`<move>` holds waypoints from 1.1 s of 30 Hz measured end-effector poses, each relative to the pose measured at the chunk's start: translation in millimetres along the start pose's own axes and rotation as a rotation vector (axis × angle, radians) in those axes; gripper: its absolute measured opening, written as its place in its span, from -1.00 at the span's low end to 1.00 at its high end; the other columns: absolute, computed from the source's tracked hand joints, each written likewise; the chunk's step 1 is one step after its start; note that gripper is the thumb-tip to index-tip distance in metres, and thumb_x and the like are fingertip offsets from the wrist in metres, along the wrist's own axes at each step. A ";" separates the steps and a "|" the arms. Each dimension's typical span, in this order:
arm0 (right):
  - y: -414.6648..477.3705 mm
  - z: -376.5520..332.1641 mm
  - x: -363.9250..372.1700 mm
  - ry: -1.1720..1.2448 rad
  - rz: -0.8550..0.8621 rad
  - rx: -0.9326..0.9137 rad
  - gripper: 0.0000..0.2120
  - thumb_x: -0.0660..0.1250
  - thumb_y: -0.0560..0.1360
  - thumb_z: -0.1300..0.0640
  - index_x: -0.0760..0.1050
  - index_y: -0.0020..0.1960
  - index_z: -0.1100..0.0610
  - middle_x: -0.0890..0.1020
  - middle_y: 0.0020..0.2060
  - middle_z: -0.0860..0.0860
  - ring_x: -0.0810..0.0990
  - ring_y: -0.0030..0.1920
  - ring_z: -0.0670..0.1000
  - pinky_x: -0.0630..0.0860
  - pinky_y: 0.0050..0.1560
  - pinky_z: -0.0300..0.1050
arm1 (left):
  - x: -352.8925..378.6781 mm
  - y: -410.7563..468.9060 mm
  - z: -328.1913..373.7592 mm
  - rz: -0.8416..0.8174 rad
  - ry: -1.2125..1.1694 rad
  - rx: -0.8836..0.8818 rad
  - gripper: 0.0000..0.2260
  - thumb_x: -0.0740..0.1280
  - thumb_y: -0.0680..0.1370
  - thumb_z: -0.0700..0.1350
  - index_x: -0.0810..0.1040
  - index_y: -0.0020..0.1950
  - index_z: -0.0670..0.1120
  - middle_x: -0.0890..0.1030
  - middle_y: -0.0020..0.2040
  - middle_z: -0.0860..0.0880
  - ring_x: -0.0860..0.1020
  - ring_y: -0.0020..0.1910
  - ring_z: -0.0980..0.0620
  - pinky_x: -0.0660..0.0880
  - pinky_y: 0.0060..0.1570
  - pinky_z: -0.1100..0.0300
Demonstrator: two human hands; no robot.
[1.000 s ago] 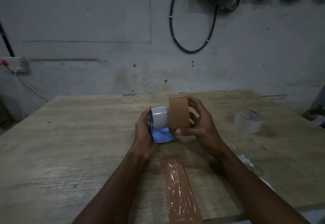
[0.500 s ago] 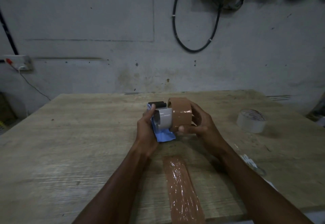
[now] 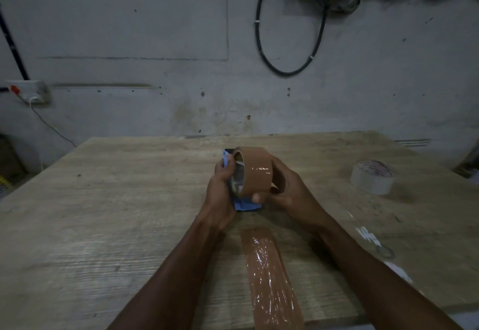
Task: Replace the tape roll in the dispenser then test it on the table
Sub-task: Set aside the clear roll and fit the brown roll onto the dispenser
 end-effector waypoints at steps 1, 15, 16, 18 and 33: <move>-0.2 1.1 0.8 0.006 0.024 0.008 -0.22 0.58 0.29 0.16 0.34 0.44 0.08 0.55 0.31 0.00 0.56 0.28 -0.03 0.56 0.18 -0.12 | -1.3 1.3 -0.2 0.014 -0.025 0.000 -0.34 0.28 0.44 0.19 0.40 0.44 -0.14 0.54 0.34 -0.30 0.61 0.11 -0.25 0.64 -0.14 -0.04; -1.8 -4.0 12.5 0.168 0.130 0.051 -0.70 0.28 0.58 0.17 0.57 0.22 0.33 0.72 0.04 0.11 0.71 0.03 0.04 0.60 -0.02 -0.21 | -10.5 13.5 -11.6 0.004 -0.073 -0.075 -0.36 0.31 0.46 0.24 0.49 0.41 -0.13 0.61 0.28 -0.24 0.66 0.07 -0.22 0.64 -0.08 -0.14; -0.9 -1.0 13.2 0.128 0.123 0.044 -0.67 0.30 0.56 0.13 0.58 0.23 0.30 0.72 0.06 0.12 0.70 0.06 0.06 0.61 0.04 -0.12 | -11.4 13.3 -12.0 -0.002 -0.077 -0.107 -0.39 0.27 0.50 0.26 0.51 0.39 -0.13 0.62 0.26 -0.23 0.66 0.07 -0.23 0.64 -0.06 -0.18; -0.2 5.3 14.3 0.043 0.092 0.055 -0.61 0.35 0.53 0.00 0.59 0.24 0.22 0.71 0.10 0.09 0.68 0.12 0.09 0.57 0.19 0.10 | -11.8 12.3 -12.2 0.003 -0.093 -0.151 -0.43 0.16 0.60 0.26 0.55 0.36 -0.14 0.64 0.21 -0.23 0.64 0.10 -0.24 0.55 0.13 -0.27; -5.8 6.3 19.9 -0.110 0.016 -0.021 -0.71 0.38 0.52 0.10 0.62 0.22 0.15 0.71 0.10 -0.01 0.67 0.12 -0.06 0.57 0.17 -0.09 | -13.4 12.1 -6.9 -0.070 -0.127 -0.132 -0.33 0.25 0.53 0.35 0.48 0.37 -0.18 0.65 -0.04 -0.13 0.66 -0.15 -0.06 0.61 -0.25 0.07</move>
Point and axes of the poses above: each hand's wrist, its own y-axis towards the middle knuckle, its own x-axis out of the palm, z = x × y, the point moved 3 cm from there along y, towards the middle knuckle
